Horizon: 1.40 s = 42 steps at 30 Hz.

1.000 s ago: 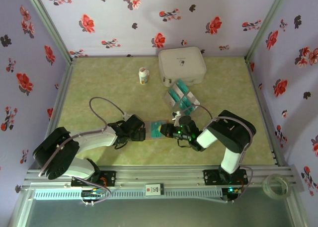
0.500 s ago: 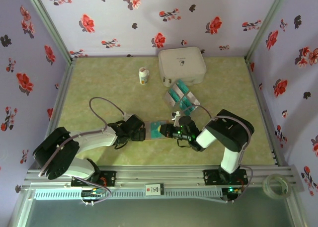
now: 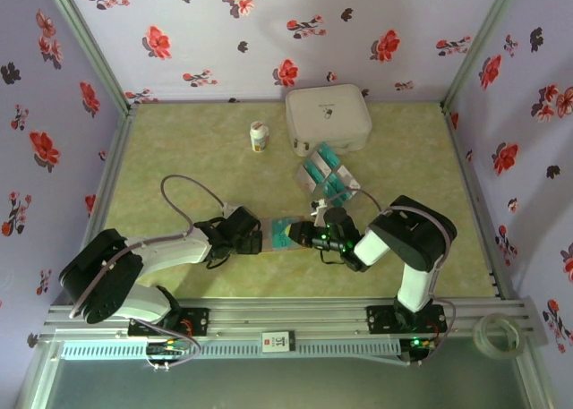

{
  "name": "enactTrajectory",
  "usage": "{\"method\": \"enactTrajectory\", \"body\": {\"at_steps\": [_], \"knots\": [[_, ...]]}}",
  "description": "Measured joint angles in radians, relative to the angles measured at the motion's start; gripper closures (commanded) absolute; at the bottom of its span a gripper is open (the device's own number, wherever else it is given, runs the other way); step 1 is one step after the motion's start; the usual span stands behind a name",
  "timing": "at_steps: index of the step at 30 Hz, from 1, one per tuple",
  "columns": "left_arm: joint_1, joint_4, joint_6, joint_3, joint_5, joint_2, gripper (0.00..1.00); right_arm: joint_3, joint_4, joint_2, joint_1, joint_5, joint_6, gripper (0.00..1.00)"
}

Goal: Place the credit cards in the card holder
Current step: Insert the credit card into the card slot.

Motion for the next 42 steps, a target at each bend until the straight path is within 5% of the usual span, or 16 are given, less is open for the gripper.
{"method": "enactTrajectory", "body": {"at_steps": [17,26,37,42], "knots": [[0.000,0.008,0.000,-0.005,-0.003,0.000,0.00,0.024,0.047,0.046,0.003,-0.023,0.023,0.87],[-0.001,0.011,0.000,-0.006,-0.005,0.000,0.00,0.029,0.009,-0.003,0.003,-0.031,0.009,0.55],[-0.001,0.015,0.000,-0.009,-0.008,-0.006,0.00,0.127,-0.565,-0.259,-0.003,0.055,-0.168,0.47],[0.006,-0.001,0.003,-0.013,-0.007,-0.033,0.00,0.210,-0.784,-0.313,-0.003,0.105,-0.245,0.60]]}}
